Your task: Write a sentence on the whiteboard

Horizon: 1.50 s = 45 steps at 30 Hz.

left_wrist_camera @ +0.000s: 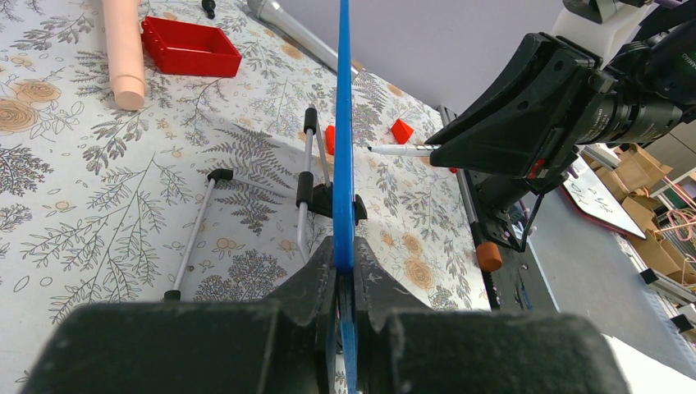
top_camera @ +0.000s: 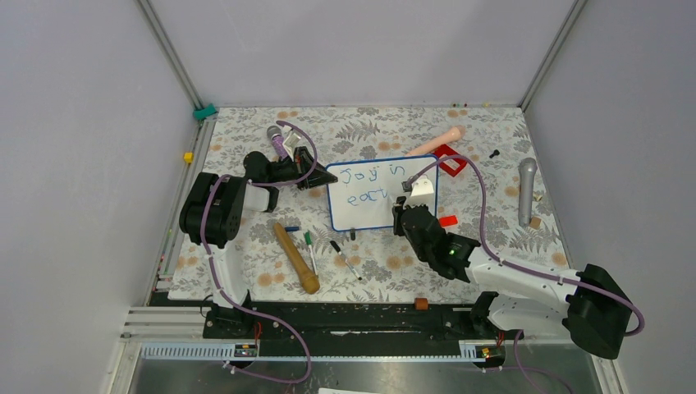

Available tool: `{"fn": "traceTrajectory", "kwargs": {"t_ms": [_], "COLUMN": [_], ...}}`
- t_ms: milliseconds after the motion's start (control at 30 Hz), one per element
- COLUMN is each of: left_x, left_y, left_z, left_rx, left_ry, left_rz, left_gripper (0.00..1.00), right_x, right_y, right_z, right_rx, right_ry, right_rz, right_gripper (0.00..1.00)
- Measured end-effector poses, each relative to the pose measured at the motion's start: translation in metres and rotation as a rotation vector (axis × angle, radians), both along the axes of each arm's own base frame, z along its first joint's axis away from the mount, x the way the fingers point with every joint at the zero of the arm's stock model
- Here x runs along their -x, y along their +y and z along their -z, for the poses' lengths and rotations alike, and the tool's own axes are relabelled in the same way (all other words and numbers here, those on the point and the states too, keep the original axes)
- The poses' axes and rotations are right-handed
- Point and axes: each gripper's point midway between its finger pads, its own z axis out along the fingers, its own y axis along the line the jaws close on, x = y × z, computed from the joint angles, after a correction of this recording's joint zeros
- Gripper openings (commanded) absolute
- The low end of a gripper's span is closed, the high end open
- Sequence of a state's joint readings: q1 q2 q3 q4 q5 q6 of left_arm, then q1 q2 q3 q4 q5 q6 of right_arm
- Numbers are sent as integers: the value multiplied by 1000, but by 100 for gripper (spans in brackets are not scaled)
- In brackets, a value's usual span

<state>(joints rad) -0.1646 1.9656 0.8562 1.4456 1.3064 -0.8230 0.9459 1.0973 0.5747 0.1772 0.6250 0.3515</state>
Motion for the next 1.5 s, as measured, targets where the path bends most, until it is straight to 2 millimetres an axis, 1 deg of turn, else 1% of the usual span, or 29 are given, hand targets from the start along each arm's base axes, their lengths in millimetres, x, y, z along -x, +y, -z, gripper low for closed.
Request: {"fn": "traceTrajectory", "kwargs": {"t_ms": [200, 433, 1133, 1500], "left_x": [0, 0, 0, 0], "left_y": [0, 0, 0, 0], "left_z": [0, 0, 0, 0], "left_rx": [0, 0, 1, 1], "left_ry": [0, -1, -6, -8], "left_rz": [0, 0, -4, -5], "left_gripper": [0, 0, 0, 0], "right_x": [1, 1, 2, 3], "right_y": [1, 3, 1, 4], "right_z": [-2, -10, -8, -7], "right_rx": [-9, -37, -39, -39], "right_ry": [-2, -19, -19, -12], "right_rz": [-6, -14, -15, -27], "right_gripper": [0, 0, 0, 0]}}
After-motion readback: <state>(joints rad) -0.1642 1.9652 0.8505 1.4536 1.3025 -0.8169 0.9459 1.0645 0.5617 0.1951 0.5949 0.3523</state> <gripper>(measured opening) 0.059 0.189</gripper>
